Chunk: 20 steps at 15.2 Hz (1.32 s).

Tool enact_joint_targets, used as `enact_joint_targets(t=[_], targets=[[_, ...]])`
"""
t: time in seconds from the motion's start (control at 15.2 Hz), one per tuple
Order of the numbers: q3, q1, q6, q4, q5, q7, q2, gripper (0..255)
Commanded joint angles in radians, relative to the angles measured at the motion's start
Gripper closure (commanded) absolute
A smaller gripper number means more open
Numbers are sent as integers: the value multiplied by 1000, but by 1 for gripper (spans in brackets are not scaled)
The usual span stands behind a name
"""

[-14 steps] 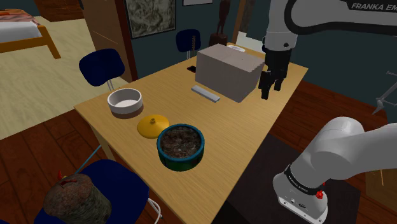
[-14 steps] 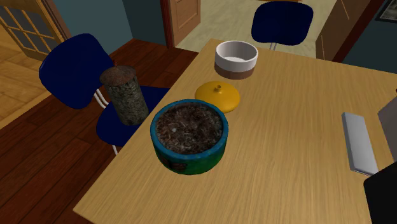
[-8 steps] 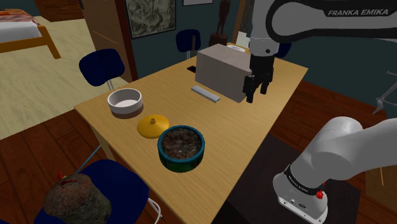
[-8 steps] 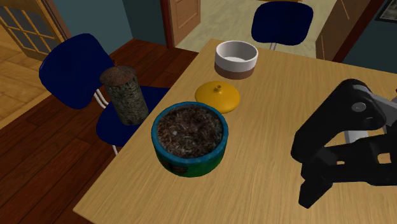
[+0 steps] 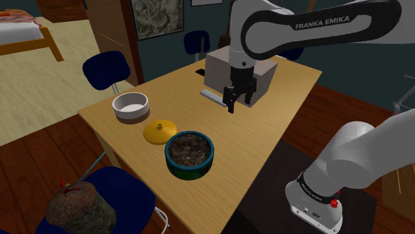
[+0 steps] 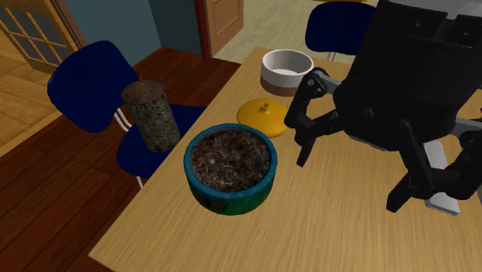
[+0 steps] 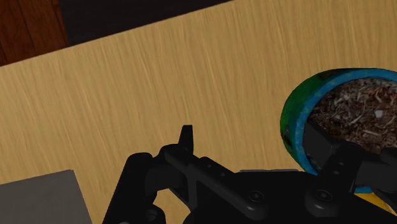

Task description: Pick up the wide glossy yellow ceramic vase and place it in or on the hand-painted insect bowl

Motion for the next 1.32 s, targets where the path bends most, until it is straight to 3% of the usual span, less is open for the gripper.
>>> enact_joint_targets(t=[0.0,0.66,1.25], targets=[[27,7,48,25,5,39,61,0],[126,36,209,263,-63,236,416,0],[144,111,241,597,-195,406,760,0]])
